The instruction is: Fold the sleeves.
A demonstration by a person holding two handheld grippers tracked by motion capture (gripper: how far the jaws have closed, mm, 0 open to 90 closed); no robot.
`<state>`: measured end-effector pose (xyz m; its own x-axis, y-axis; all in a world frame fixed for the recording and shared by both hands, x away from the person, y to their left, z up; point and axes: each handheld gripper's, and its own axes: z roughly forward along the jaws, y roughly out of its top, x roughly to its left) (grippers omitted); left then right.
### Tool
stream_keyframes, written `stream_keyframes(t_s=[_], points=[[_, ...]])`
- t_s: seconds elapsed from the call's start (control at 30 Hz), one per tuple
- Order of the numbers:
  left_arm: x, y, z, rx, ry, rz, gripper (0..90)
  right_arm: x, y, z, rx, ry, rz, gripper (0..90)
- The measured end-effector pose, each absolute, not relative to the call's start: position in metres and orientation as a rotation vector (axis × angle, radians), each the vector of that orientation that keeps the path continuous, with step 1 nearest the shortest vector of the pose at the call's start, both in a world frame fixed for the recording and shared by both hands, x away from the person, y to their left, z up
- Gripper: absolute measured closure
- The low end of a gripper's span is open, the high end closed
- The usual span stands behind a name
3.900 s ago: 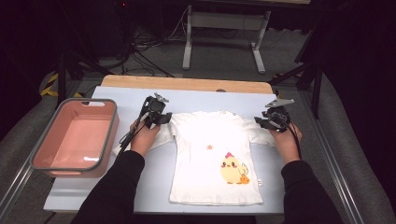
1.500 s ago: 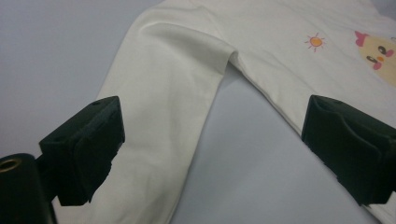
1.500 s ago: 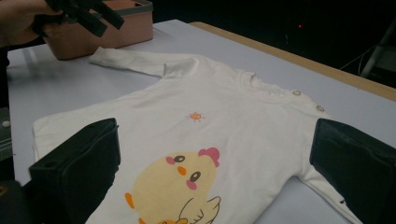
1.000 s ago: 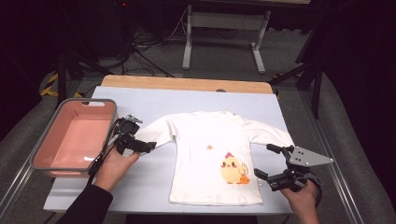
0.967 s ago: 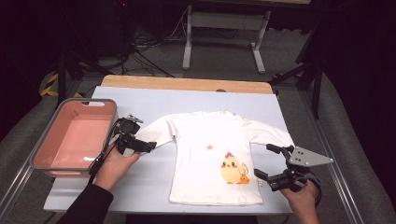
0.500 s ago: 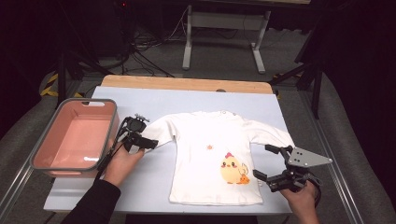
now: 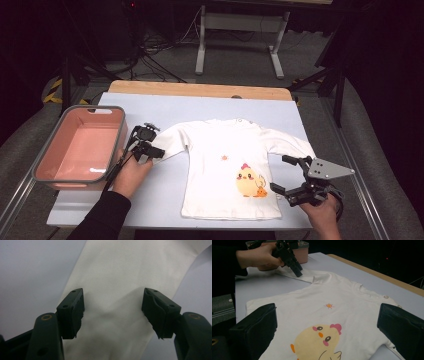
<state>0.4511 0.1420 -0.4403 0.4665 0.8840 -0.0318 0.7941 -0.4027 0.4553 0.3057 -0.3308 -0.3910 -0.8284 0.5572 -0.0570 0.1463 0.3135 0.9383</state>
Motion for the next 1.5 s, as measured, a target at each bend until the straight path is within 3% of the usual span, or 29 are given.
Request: stream_keyframes(t_s=[0.23,0.43,0.8,1.0,1.5], points=[[0.452,0.143,-0.441,2.33,1.36,0.31,37.6,0.305,-0.33,-0.39,0.622,2.206,1.516,2.9],[0.452,0.141,-0.44,2.331,1.339,0.313,49.3,0.304,-0.33,-0.389,0.617,2.203,1.515,2.9],[0.446,0.134,-0.439,2.363,1.266,0.329,87.6,0.304,-0.33,-0.389,0.62,2.194,1.517,2.9],[0.449,0.136,-0.437,2.352,1.288,0.316,89.0,0.304,-0.33,-0.389,0.622,2.192,1.521,3.0],[0.442,0.151,-0.397,2.109,1.27,0.446,89.0,0.304,-0.331,-0.389,0.622,2.193,1.517,3.3]])
